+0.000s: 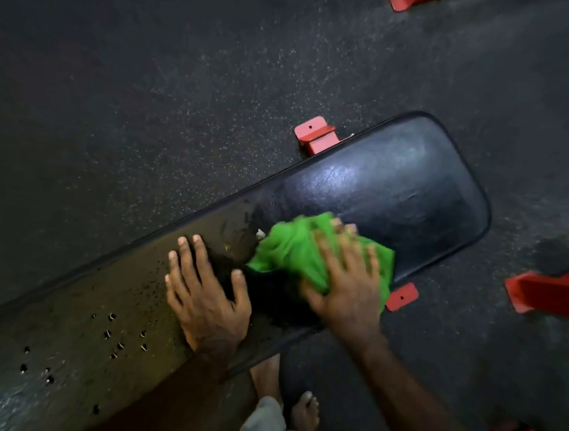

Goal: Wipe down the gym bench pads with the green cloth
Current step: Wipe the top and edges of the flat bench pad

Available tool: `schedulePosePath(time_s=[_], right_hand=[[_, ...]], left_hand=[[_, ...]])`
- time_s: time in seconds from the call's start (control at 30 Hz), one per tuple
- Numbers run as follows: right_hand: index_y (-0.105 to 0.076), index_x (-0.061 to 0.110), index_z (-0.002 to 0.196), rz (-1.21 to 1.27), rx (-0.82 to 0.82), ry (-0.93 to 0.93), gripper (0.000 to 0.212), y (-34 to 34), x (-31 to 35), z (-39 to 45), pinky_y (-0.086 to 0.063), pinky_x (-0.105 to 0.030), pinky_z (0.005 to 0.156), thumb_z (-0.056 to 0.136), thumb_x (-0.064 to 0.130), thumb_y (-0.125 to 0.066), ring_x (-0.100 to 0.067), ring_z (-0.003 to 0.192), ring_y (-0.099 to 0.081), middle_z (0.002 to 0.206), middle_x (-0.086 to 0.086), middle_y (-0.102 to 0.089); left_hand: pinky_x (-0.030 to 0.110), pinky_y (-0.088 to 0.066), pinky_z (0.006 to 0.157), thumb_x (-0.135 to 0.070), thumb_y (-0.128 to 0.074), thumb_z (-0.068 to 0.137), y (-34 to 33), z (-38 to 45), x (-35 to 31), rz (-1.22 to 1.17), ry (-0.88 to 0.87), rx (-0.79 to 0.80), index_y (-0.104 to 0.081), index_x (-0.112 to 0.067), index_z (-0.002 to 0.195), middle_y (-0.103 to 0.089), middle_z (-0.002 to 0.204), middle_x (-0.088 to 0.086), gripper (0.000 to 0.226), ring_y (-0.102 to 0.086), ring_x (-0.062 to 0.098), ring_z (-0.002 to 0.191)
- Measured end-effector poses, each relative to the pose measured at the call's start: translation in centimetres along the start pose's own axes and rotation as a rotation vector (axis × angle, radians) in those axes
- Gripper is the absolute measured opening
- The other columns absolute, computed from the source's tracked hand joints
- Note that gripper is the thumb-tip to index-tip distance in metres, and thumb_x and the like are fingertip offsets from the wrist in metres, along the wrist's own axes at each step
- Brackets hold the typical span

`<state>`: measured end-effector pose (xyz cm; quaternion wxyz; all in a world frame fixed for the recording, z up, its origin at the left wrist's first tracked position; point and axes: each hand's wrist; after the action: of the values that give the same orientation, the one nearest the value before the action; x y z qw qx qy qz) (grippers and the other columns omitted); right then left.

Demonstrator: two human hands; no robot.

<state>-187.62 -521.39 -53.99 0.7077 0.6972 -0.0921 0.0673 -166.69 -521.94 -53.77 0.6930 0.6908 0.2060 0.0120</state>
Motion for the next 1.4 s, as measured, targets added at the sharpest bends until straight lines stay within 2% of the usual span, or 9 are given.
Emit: schedulePosePath(time_s=[0.13, 0.23, 0.33, 0.53, 0.73, 0.93, 1.1, 1.3, 1.4], right_hand=[[-0.055, 0.015, 0.147, 0.146, -0.204, -0.624, 0.068, -1.0, 6.0, -0.7, -0.023, -0.063, 0.122, 0.090, 0.051, -0.061, -0.034, 0.156, -0.026, 0.168, -0.006, -0.031], [-0.057, 0.021, 0.142, 0.155, -0.076, -0.255, 0.065, -1.7, 9.6, -2.9, -0.019, -0.065, 0.122, 0.086, 0.053, -0.062, -0.034, 0.157, -0.024, 0.168, -0.005, -0.031], [-0.048, 0.030, 0.153, 0.087, -0.024, 0.038, 0.079, -1.3, 5.0, -2.6, -0.028, -0.063, 0.119, 0.081, 0.060, -0.064, -0.030, 0.155, -0.030, 0.168, -0.004, -0.032], [-0.054, 0.016, 0.147, 0.139, -0.256, -0.718, 0.068, -1.1, 6.0, -0.8, -0.024, -0.066, 0.120, 0.091, 0.053, -0.060, -0.033, 0.156, -0.026, 0.169, -0.005, -0.030], [-0.051, 0.027, 0.150, 0.083, -0.129, -0.160, 0.075, -1.8, 3.9, -3.5, -0.023, -0.067, 0.119, 0.083, 0.059, -0.064, -0.029, 0.157, -0.023, 0.170, -0.002, -0.028], [-0.047, 0.010, 0.153, 0.318, -0.410, -0.896, 0.076, -2.0, 7.8, -2.3, -0.024, -0.062, 0.122, 0.091, 0.052, -0.064, -0.042, 0.156, -0.018, 0.171, -0.014, -0.021], [-0.048, 0.023, 0.153, 0.309, -0.277, -0.453, 0.076, -2.6, 8.0, -5.7, -0.017, -0.065, 0.123, 0.086, 0.054, -0.067, -0.044, 0.158, -0.005, 0.173, -0.012, -0.014], [-0.055, 0.006, 0.147, 0.406, -0.633, -1.001, 0.069, -1.5, 1.8, 0.5, -0.017, -0.048, 0.129, 0.090, 0.040, -0.073, -0.043, 0.154, -0.024, 0.169, -0.023, -0.019], [-0.056, 0.002, 0.143, 0.414, -0.570, -0.924, 0.063, -2.1, 6.5, -1.9, -0.029, -0.058, 0.121, 0.093, 0.036, -0.073, -0.039, 0.155, -0.025, 0.167, -0.025, -0.023]], left_hand=[[0.052, -0.017, 0.125, -0.051, -0.045, 0.097, -0.4, 0.0, 0.0, -0.013, 0.009, -0.019, -0.021, -0.017, 0.164, -0.020, 0.171, 0.007, 0.079, -0.017, 0.029, 0.158], [0.052, -0.017, 0.125, -0.050, -0.042, 0.096, -0.4, 0.0, 0.2, 0.009, -0.019, -0.028, -0.020, -0.016, 0.164, -0.019, 0.171, 0.007, 0.079, -0.018, 0.030, 0.157], [0.054, -0.018, 0.124, -0.051, -0.042, 0.094, -0.5, 0.0, 0.5, 0.011, -0.041, -0.021, -0.019, -0.015, 0.164, -0.019, 0.171, 0.008, 0.082, -0.018, 0.032, 0.157], [0.056, -0.019, 0.123, -0.061, -0.036, 0.099, -0.7, 0.0, 0.1, 0.003, -0.017, -0.029, -0.020, -0.015, 0.164, -0.020, 0.171, 0.009, 0.081, -0.018, 0.032, 0.157], [0.057, -0.020, 0.122, -0.058, -0.038, 0.099, -0.7, -0.1, 0.1, -0.012, -0.034, -0.046, -0.021, -0.014, 0.164, -0.021, 0.170, 0.011, 0.080, -0.019, 0.034, 0.156], [0.056, -0.019, 0.122, -0.059, -0.038, 0.100, -0.9, -0.1, 0.2, 0.009, -0.030, -0.026, -0.019, -0.014, 0.164, -0.020, 0.170, 0.011, 0.080, -0.017, 0.033, 0.157], [0.057, -0.019, 0.122, -0.059, -0.036, 0.100, -1.2, -0.2, 0.6, -0.002, -0.051, -0.046, -0.018, -0.014, 0.164, -0.020, 0.170, 0.012, 0.080, -0.018, 0.034, 0.157], [0.058, -0.019, 0.122, -0.060, -0.035, 0.101, -1.4, -0.4, 0.5, -0.004, -0.056, -0.047, -0.018, -0.014, 0.164, -0.020, 0.170, 0.013, 0.079, -0.018, 0.035, 0.157], [0.057, -0.017, 0.123, -0.060, -0.035, 0.101, -1.4, -0.2, 0.8, -0.016, -0.051, -0.035, -0.018, -0.015, 0.164, -0.019, 0.170, 0.013, 0.079, -0.017, 0.035, 0.157]])
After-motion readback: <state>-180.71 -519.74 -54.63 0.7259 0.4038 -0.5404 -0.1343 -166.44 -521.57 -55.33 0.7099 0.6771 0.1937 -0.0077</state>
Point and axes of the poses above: each hand's wrist, its own z-axis towards the middle knuckle, its own y-axis out of the back of the hand, x = y × z
